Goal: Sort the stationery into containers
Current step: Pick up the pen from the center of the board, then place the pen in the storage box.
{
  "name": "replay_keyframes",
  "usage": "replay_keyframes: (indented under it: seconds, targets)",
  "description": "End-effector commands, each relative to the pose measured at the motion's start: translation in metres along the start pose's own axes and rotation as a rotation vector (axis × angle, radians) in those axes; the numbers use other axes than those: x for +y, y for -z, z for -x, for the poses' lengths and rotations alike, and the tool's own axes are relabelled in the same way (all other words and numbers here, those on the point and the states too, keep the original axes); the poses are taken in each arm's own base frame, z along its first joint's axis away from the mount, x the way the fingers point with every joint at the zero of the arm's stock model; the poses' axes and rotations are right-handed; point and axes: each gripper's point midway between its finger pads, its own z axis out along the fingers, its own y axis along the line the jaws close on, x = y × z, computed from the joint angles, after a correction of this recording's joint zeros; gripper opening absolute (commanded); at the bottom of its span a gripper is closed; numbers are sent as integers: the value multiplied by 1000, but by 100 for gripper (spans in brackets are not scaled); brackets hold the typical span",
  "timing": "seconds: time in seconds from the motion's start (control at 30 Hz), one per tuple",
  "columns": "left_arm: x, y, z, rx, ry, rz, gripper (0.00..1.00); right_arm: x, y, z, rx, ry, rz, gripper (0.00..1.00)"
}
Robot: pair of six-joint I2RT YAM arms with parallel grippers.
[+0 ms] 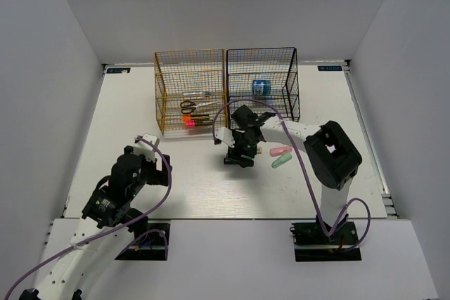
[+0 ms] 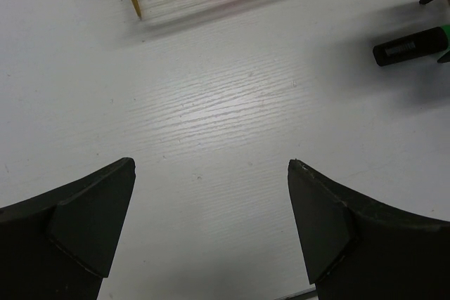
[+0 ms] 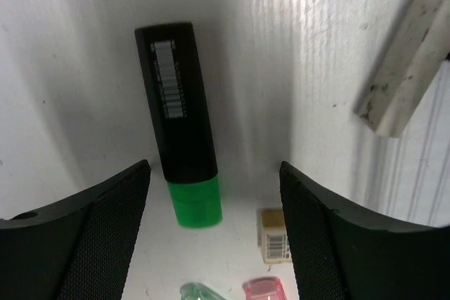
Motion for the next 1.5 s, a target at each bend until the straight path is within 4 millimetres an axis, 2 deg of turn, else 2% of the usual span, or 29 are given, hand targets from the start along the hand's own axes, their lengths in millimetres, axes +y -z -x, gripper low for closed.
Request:
replay_keyframes:
  seconds: [0.0, 0.1, 0.23, 0.27, 0.43, 0.47, 0.5, 0.53, 0.57, 0.6, 0.67, 0.7, 0.77, 0.87, 0.9, 0.93, 0.97, 1.03, 1.07, 1.13, 1.2, 1.23, 1.27, 1.33, 1.37, 1.47]
  targets:
    - [-2, 0, 1, -16, 6, -13, 99, 1, -12, -5, 19, 20, 4, 77]
    - [-2, 0, 1, -18, 5, -12, 99, 4, -17, -10, 26, 28, 2, 69]
    - [-1, 1, 1, -24, 5, -8, 99, 8, -22, -17, 47, 30, -1, 42]
    - [-1, 1, 3, -29, 8, -7, 99, 11, -23, -23, 60, 25, 6, 32]
    - [0, 2, 4, -39, 8, -3, 99, 22, -18, -27, 80, 33, 35, 9]
    - [1, 3, 4, -42, 10, -2, 99, 29, -16, -24, 67, 30, 73, 3]
    - [0, 3, 4, -39, 9, -3, 99, 32, -5, -17, 47, 37, 83, 1]
    - [1, 3, 4, -45, 8, 2, 99, 35, -1, -12, 32, 40, 95, 0]
    - [2, 4, 6, -51, 11, 5, 99, 48, 6, -10, 20, 31, 153, 0]
    - [2, 3, 4, -44, 10, 5, 99, 43, 23, 10, -32, 66, 127, 0]
    - [2, 3, 5, -50, 12, 8, 99, 47, 36, 22, -60, 101, 140, 0]
    - [2, 3, 4, -47, 9, 8, 99, 37, 54, 47, -117, 139, 94, 0]
    - [2, 3, 4, -46, 8, 7, 99, 36, 67, 59, -136, 157, 92, 0]
    - [4, 3, 4, -46, 9, 14, 99, 18, 103, 106, -222, 202, 26, 0]
    - [3, 2, 4, -47, 10, 15, 99, 12, 107, 110, -220, 199, -5, 0]
    - [4, 2, 3, -47, 9, 17, 99, 1, 124, 131, -263, 216, -60, 0]
    - [5, 2, 4, -46, 9, 21, 99, -5, 118, 135, -253, 212, -72, 0]
    - [4, 1, 3, -41, 8, 20, 99, -34, 127, 154, -267, 213, -199, 0]
    - [5, 1, 2, -40, 8, 23, 99, -40, 122, 158, -259, 214, -222, 0]
    - [4, 1, 1, -40, 9, 21, 99, -67, 127, 172, -256, 222, -346, 0]
    - [5, 0, 0, -34, 6, 24, 99, -86, 128, 188, -245, 255, -422, 0]
    - [5, 0, 0, -34, 7, 25, 99, -96, 132, 189, -225, 256, -473, 0]
    - [5, 0, 2, -38, 7, 23, 99, -103, 127, 195, -223, 261, -491, 0]
    - [5, 0, 2, -37, 5, 25, 99, -114, 132, 207, -232, 300, -566, 0]
    - [5, 0, 1, -33, 7, 27, 99, -116, 126, 206, -219, 326, -573, 0]
    - [5, -1, 0, -29, 2, 26, 99, -125, 125, 213, -223, 350, -621, 0]
